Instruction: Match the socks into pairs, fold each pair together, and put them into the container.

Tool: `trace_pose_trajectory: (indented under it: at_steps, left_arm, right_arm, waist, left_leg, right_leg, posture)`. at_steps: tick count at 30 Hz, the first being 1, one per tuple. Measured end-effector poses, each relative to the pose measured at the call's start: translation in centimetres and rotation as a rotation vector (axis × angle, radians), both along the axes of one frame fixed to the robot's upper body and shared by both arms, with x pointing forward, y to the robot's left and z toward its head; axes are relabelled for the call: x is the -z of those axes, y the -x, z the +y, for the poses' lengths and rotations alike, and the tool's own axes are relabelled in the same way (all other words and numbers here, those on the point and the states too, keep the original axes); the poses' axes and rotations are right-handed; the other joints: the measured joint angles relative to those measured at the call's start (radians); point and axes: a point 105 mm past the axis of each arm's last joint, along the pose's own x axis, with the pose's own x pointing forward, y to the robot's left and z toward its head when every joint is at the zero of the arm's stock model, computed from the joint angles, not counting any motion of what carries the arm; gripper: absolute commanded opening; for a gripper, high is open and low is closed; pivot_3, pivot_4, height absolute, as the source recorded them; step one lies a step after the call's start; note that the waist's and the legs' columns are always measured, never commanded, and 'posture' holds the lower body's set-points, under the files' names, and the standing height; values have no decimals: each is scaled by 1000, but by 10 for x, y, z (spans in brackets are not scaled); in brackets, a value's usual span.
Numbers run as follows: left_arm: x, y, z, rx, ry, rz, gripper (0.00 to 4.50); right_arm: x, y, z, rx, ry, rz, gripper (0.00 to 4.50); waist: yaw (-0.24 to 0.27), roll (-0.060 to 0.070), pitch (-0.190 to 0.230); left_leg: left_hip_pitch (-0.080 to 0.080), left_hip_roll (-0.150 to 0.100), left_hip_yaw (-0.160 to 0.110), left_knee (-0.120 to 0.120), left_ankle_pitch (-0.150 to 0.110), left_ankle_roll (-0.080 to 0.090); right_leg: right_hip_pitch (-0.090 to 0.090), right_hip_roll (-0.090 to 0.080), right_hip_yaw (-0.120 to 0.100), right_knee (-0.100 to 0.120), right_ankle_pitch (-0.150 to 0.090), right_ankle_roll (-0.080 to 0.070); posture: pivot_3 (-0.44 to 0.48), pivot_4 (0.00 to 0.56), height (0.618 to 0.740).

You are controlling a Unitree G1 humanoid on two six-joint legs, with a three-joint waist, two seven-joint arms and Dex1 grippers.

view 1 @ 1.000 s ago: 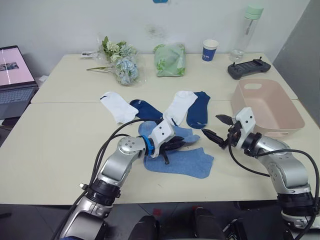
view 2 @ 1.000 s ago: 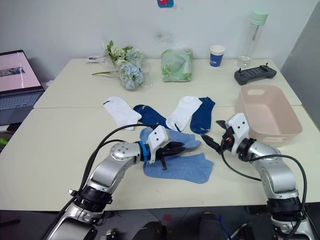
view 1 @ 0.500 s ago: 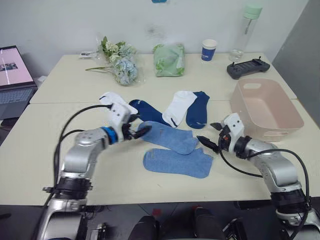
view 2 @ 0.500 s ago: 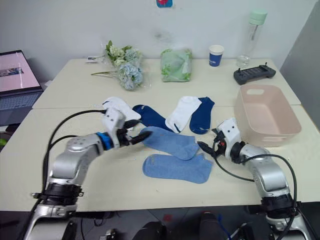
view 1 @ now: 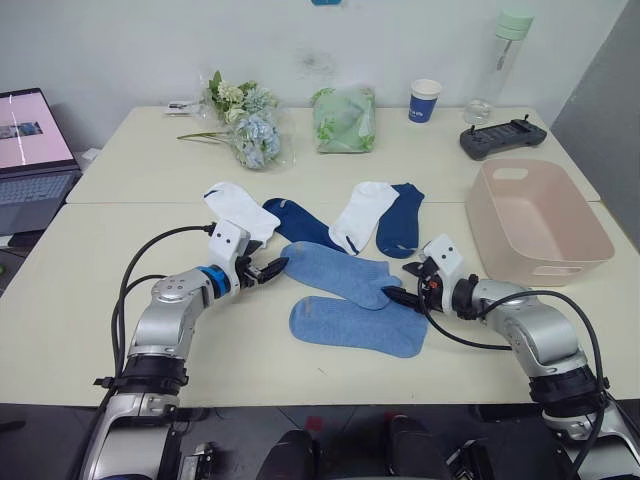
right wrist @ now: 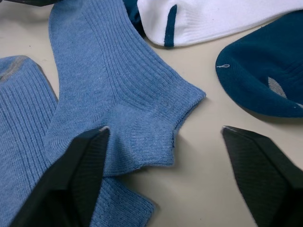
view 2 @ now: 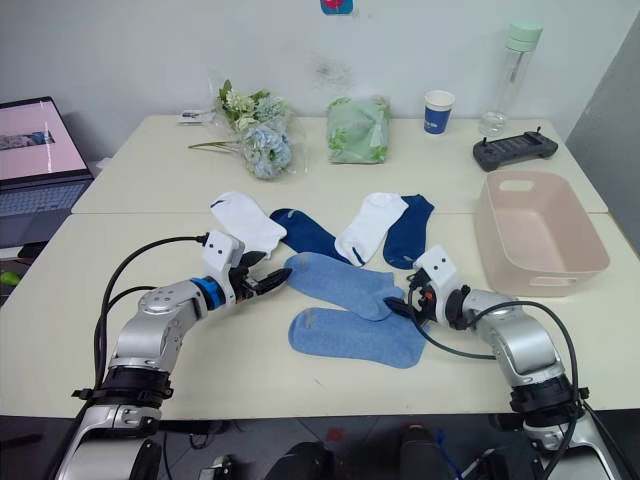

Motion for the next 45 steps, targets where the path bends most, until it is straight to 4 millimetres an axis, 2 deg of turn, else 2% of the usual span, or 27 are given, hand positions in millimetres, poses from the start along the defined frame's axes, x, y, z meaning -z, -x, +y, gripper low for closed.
trace_pose_trajectory:
  at_steps: [8, 9, 13, 21, 26, 33, 38, 42, 45]
  left_arm:
    - [9, 0, -3, 22, -15, 35, 1522]
    - [8, 0, -4, 27, -17, 34, 1231]
    - [7, 0, -5, 36, -20, 33, 35]
    - [6, 1, -5, 34, -11, 36, 35]
    - [3, 8, -4, 25, 51, 65, 35]
    - [2, 14, 1, 19, 42, 74, 35]
    - [-15, 21, -9, 47, 84, 38, 35]
    - [-40, 25, -17, 68, 136, -13, 35]
    - [-46, 37, -23, 104, 161, 1, 35]
  right_arm:
    - [2, 0, -1, -4, 2, 10, 153]
    - [2, 0, -1, -4, 3, 10, 0]
    - [2, 0, -1, -3, 0, 12, 0]
    - [-1, 0, -2, -8, -23, 25, 0]
    - [-13, -4, -6, 5, -56, 18, 0]
    - [-12, -2, -6, -9, -74, 48, 0]
    - [-18, -2, -13, 15, -110, 75, 0]
    - [-42, -3, -18, 4, -149, 70, 0]
    - [-55, 2, -20, -31, -158, 80, 0]
  waist:
    - [-2, 0, 0]
    - [-2, 0, 0]
    - [-2, 0, 0]
    - [-2, 0, 0]
    - [-4, 0, 0]
    - [-3, 0, 0]
    - [-2, 0, 0]
    - [-3, 0, 0]
    - [-3, 0, 0]
  left_leg:
    - [0, 0, 0, 0, 0, 0]
    - [0, 0, 0, 0, 0, 0]
    - [0, 0, 0, 0, 0, 0]
    - [0, 0, 0, 0, 0, 0]
    - [0, 0, 0, 0, 0, 0]
    - [0, 0, 0, 0, 0, 0]
    - [0, 0, 0, 0, 0, 0]
    - [0, 0, 0, 0, 0, 0]
    - [0, 1, 0, -1, 0, 0]
  right_leg:
    - [0, 0, 0, 0, 0, 0]
    - [0, 0, 0, 0, 0, 0]
    - [0, 0, 0, 0, 0, 0]
    - [0, 0, 0, 0, 0, 0]
    - [0, 0, 0, 0, 0, 0]
    - [0, 0, 0, 0, 0, 0]
    - [0, 0, 0, 0, 0, 0]
    - [0, 0, 0, 0, 0, 0]
    - [0, 0, 0, -1, 0, 0]
  posture:
    - [0, 150, 740]
    - [0, 150, 740]
    - [0, 150, 740]
    - [0, 150, 740]
    - [0, 150, 740]
    - [0, 150, 740]
    - [0, 150, 740]
    - [0, 150, 740]
    - [0, 150, 740]
